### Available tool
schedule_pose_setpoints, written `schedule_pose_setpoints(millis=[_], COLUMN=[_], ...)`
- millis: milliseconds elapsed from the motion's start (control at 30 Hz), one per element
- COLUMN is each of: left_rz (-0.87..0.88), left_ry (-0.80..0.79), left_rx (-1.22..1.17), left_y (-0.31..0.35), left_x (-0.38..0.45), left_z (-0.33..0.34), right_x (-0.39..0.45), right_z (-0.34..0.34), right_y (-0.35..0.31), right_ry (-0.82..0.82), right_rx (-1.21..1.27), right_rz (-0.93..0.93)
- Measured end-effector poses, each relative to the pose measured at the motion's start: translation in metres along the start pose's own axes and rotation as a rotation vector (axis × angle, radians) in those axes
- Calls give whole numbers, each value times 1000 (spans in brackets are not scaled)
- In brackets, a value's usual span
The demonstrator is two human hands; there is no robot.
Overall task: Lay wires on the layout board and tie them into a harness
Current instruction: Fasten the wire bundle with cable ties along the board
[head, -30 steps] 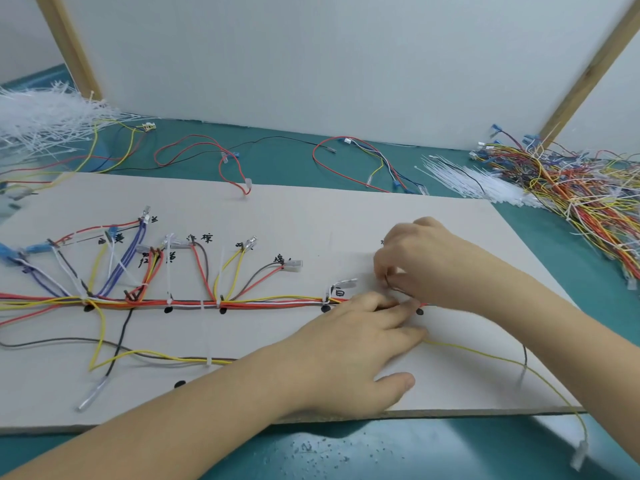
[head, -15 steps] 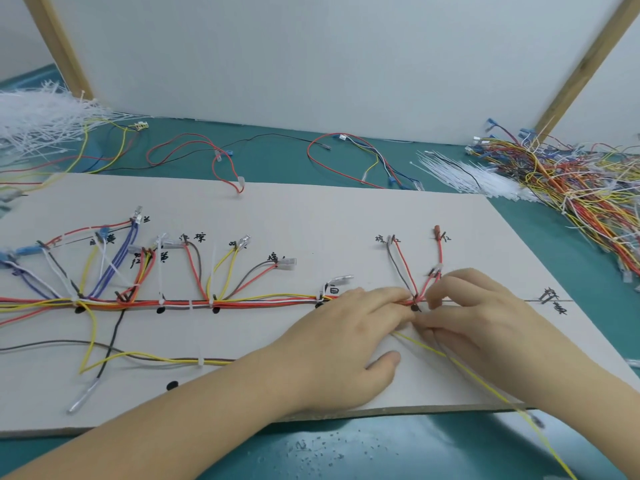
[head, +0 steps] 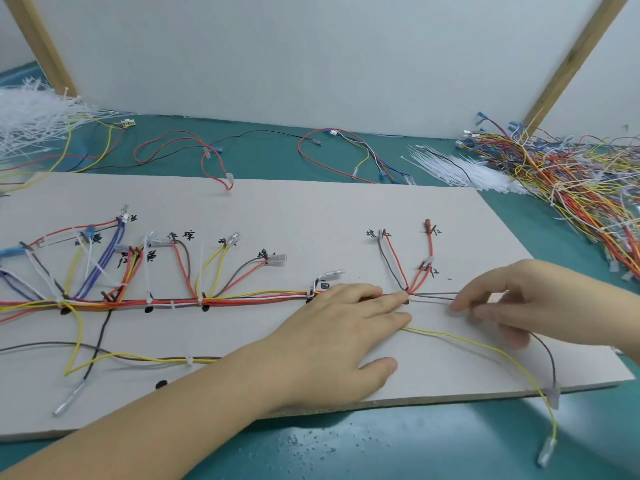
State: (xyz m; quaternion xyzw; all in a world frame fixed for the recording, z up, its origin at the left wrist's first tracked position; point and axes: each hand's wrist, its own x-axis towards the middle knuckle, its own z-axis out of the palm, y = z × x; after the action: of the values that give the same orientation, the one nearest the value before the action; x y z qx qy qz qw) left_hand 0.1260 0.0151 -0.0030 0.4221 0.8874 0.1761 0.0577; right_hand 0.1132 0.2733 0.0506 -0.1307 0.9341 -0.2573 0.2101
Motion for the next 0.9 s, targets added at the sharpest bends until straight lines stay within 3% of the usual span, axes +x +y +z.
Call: schedule_pose_setpoints(millis=[67,233,533,900], left_rz=[-2,2,-1,-6], left_ry=[-3,-6,-20,-21], left_rx=[1,-1,4,-10], left_y=[0,0,0,-1], left_x=[0,0,0,0], left_z=[0,-1,-1,-1], right_x=[0,-7,-18,-17], right_z=[-3,-27,-45,-38], right_y=[5,30,67,97], right_ry=[1,226,274,367], right_rx=[51,-43,-12,118], right_rz=[31,125,257,202])
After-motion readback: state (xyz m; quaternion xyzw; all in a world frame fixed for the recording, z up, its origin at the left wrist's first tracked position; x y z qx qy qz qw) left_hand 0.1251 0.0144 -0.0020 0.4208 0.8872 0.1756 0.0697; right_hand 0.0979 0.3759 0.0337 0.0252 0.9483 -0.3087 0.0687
